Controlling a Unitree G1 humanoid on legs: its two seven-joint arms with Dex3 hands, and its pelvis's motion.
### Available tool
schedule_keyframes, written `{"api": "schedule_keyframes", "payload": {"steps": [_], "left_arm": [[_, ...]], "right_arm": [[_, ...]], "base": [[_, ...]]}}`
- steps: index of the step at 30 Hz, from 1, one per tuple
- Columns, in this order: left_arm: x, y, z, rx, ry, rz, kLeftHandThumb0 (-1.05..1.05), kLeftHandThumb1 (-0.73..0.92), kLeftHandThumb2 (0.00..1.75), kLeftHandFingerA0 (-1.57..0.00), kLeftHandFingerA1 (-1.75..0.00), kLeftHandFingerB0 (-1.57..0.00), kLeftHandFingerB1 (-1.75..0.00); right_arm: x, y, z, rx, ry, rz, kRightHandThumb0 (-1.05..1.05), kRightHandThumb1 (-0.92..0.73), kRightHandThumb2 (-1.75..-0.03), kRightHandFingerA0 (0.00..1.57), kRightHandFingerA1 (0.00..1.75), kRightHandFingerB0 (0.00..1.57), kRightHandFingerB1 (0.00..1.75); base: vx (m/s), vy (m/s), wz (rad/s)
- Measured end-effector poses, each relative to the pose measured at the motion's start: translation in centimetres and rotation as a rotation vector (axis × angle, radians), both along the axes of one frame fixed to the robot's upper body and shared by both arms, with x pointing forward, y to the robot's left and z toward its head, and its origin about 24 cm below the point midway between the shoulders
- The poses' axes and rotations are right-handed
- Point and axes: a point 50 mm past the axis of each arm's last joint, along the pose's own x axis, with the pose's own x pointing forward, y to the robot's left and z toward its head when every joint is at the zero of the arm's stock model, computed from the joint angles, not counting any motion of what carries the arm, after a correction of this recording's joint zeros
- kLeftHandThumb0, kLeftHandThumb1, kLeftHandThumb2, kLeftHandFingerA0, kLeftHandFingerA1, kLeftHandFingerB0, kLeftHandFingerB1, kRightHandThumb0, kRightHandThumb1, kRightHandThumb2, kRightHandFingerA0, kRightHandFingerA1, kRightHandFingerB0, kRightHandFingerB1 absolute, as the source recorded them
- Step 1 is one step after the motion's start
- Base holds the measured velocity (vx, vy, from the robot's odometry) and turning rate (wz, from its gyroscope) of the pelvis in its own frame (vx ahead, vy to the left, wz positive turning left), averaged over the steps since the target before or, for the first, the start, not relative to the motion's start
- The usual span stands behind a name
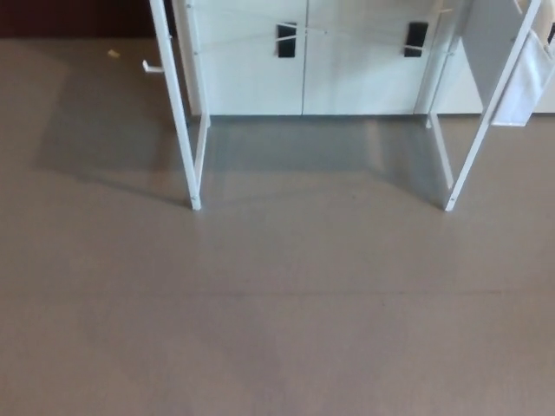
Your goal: The robot walks towards a desk on which an eraser is kept on the left hand side and a container is kept on the right hand side. The robot picks up the eraser using its left hand and places it in the container.
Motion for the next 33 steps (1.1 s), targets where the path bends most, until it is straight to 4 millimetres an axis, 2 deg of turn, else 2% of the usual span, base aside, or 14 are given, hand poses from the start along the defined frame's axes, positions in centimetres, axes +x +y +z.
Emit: {"api": "schedule_keyframes", "payload": {"steps": [3, 4, 5, 14, 22, 29, 30, 31, 33], "left_arm": [[0.2, 0.2, 0.1, 0.014, -0.018, -0.01, -0.26, 0.59, 0.58, -0.46, -0.36, -0.4, -0.33], [0.1, 0.2, 0.1, 0.016, -0.019, -0.01, -0.27, 0.59, 0.58, -0.45, -0.36, -0.4, -0.33], [0.0, 0.2, 0.1, 0.018, -0.02, -0.012, -0.27, 0.58, 0.58, -0.45, -0.36, -0.41, -0.33], [0.7, 0.0, 0.2, 0.023, -0.07, -0.021, -0.27, 0.59, 0.58, -0.45, -0.36, -0.39, -0.33], [0.4, 0.0, 0.2, 0.027, -0.073, -0.016, -0.26, 0.6, 0.58, -0.42, -0.36, -0.37, -0.32], [1.0, 0.4, 0.7, 0.044, -0.117, 0.008, -0.29, 0.57, 0.58, -0.49, -0.37, -0.41, -0.34], [1.0, 0.6, 0.8, 0.051, -0.123, 0.02, -0.3, 0.57, 0.58, -0.49, -0.37, -0.41, -0.34], [1.1, 0.7, 0.9, 0.056, -0.129, 0.03, -0.28, 0.57, 0.58, -0.5, -0.37, -0.42, -0.34], [1.2, 0.8, 1.0, 0.064, -0.142, 0.045, -0.27, 0.58, 0.58, -0.49, -0.37, -0.41, -0.34]], "right_arm": [[0.0, 0.0, 0.0, -0.002, 0.0, 0.001, -0.46, -0.52, -0.79, 0.54, 0.59, 0.36, 0.5], [0.1, 0.0, 0.1, -0.003, -0.002, 0.002, -0.39, -0.64, -0.58, 0.6, 0.49, 0.41, 0.4], [0.2, -0.1, 0.1, -0.005, -0.003, 0.0, -0.39, -0.65, -0.58, 0.56, 0.48, 0.4, 0.41], [0.7, -2.9, -0.2, -0.025, 0.019, -0.073, -0.37, -0.65, -0.59, 0.6, 0.5, 0.4, 0.4], [0.6, -2.7, -0.4, 0.013, 0.028, -0.066, -0.36, -0.66, -0.59, 0.62, 0.5, 0.4, 0.4], [1.0, -2.4, 0.0, 0.028, 0.007, -0.055, -0.36, -0.64, -0.58, 0.6, 0.5, 0.42, 0.4], [1.0, -2.3, 0.0, 0.027, 0.009, -0.053, -0.44, -0.53, -0.78, 0.55, 0.58, 0.37, 0.49], [1.0, -2.3, 0.0, 0.023, 0.012, -0.052, -0.36, -0.64, -0.58, 0.6, 0.5, 0.42, 0.4], [1.0, -2.3, 0.0, 0.014, 0.017, -0.052, -0.36, -0.64, -0.58, 0.6, 0.5, 0.41, 0.41]], "base": [[0.17, -0.012, 0.11], [0.14, -0.112, 0.06], [0.16, -0.145, 0.17], [0.22, -0.192, 0.16], [0.18, -0.032, -0.07], [0.34, 0.08, -0.01], [0.27, 0.126, 0.03], [0.19, 0.059, 0.02], [0.22, 0.005, 0.12]]}}
